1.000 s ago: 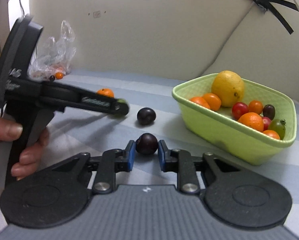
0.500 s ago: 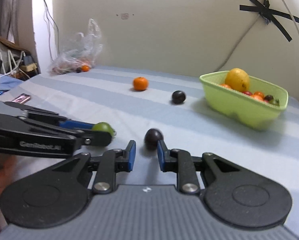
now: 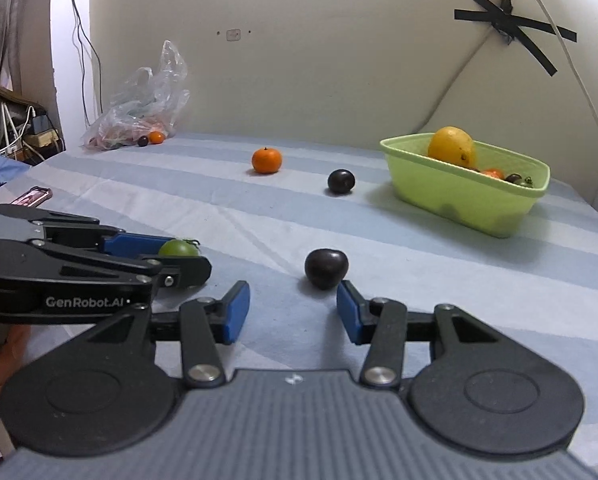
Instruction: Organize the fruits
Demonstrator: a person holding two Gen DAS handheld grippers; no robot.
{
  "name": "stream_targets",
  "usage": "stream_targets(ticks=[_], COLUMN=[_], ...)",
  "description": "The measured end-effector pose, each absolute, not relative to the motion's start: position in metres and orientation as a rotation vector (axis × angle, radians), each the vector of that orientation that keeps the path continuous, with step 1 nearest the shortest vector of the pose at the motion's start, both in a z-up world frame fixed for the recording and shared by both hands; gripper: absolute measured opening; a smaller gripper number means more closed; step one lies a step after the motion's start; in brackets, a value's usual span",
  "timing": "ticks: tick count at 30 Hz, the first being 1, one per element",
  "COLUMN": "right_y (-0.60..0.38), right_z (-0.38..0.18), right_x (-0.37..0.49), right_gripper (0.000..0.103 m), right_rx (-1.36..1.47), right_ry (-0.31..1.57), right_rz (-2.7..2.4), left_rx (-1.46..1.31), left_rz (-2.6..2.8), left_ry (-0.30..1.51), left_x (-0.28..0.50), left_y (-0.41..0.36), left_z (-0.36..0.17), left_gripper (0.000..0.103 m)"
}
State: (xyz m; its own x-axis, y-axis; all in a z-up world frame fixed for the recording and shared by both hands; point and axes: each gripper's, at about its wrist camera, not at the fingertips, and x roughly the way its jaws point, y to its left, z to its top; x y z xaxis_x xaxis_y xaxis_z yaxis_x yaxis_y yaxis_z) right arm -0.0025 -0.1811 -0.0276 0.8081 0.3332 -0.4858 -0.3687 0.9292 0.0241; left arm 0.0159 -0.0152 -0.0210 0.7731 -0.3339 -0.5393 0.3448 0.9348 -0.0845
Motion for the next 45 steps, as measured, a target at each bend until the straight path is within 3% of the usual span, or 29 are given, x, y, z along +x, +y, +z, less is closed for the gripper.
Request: stream_targets(ticks=[18, 21, 29, 45], right_y=[-0.170, -0.168, -0.193, -0.189], right_z=[-0.029, -0.030, -0.028, -0.031], right_x=[0.024, 0.023, 0.014, 0.004], right_gripper=[0.050, 0.027, 0.028, 0.029], right_rx=[-0.089, -0.105, 0.042, 0.012], right_ry=[0.538, 0.525, 0.485, 0.514], right_rz=[0.283, 0.268, 0.233, 0.228], left_rx=[0.025, 0.025, 0.031, 0.035], left_rz=[-0.362, -0.363, -0.363, -0.341], left_ry=[0.577, 0.577, 0.577, 0.576], left_x=[0.015, 0.015, 0.015, 0.016], left_y=[-0.015, -0.015, -0.016, -0.015], left_z=[-0.022, -0.022, -0.022, -0.023], left_gripper=[0.035, 0.036, 0.037, 0.046])
